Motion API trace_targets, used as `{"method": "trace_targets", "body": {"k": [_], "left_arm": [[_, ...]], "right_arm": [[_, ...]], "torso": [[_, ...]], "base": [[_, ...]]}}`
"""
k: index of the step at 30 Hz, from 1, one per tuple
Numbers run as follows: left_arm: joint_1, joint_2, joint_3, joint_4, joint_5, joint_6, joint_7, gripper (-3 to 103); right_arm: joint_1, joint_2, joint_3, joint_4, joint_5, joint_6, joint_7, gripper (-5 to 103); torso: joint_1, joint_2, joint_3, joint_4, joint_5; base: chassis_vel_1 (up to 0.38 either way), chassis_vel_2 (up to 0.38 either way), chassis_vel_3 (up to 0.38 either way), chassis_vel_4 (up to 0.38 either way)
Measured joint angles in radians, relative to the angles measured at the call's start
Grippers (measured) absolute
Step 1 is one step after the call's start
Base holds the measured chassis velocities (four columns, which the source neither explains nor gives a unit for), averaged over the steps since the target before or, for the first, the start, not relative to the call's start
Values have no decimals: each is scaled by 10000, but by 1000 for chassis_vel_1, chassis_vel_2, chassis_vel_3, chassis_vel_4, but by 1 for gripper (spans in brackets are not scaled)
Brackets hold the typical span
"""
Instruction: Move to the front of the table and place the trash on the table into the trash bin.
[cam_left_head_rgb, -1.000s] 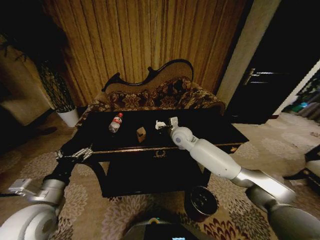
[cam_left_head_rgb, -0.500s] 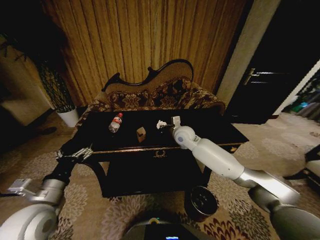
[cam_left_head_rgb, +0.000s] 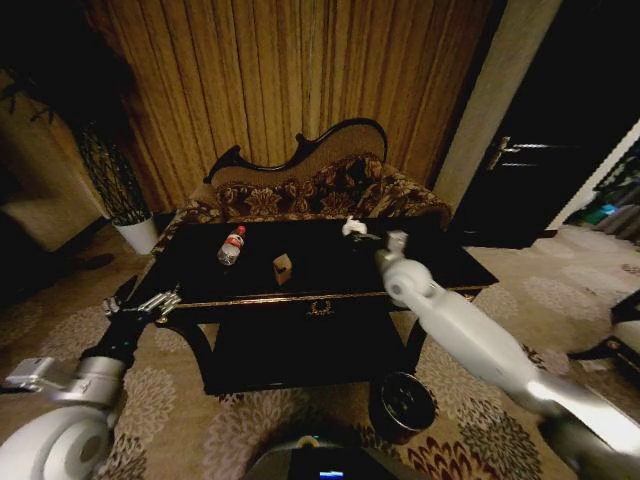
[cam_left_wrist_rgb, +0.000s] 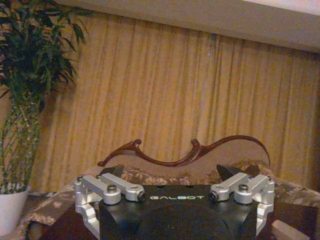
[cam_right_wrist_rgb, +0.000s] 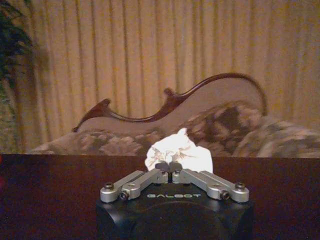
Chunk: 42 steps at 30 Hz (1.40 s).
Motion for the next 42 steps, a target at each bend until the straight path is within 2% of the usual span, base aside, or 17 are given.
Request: {"method": "trace_targets", "body": {"k": [1,3,4,6,13,18,20,27,35,42], "left_arm": [[0,0,0,0,0,0,0,100],[-66,27,-168,119,-70,-7,65,100],[-66,27,-168,119,-70,-7,65,100],[-197,40,-335,306,-111,-8,168,100],[-202,139,-448,479,-285,-27,296,100],[-234,335,-376,747,-372,-151,571,100],[-237,484,-368,1010,-436,-264,799,100],[-461,615,-250,1208,-542,-280,696,100],[-693,662,-125,1117,-593,-70,654,100],[-658,679,-115,1092,-604,-30,660,100]], "right_arm": [[0,0,0,0,0,0,0,0],[-991,-440,957,427,-308,217,-99,0],[-991,-440,957,427,-308,217,-99,0],[-2199,-1013,1978,946,-415,376,-130,0],[-3655,-1267,3257,1779,-275,621,-105,0],[-4200,-1032,3757,2091,-322,671,-31,0],[-4789,-815,4355,2317,-377,712,-17,0],[-6191,-304,5686,2901,-612,719,-149,0],[-7096,41,6291,3455,-648,712,-163,0],[-7411,289,6384,3668,-693,705,-176,0]], "torso": [[0,0,0,0,0],[0,1,-1,1,-2],[0,1,-1,1,-2],[0,1,-1,1,-2],[0,1,-1,7,-4],[0,2,-1,8,-4],[0,0,1,5,-5],[-1,1,0,2,-6],[1,0,1,5,-6],[1,0,1,5,-5]], "base": [[0,0,0,0],[0,0,0,0],[0,0,0,0],[0,0,0,0],[0,0,0,0],[0,0,0,0],[0,0,0,0],[0,0,0,0],[0,0,0,0],[43,-59,-47,43]]}}
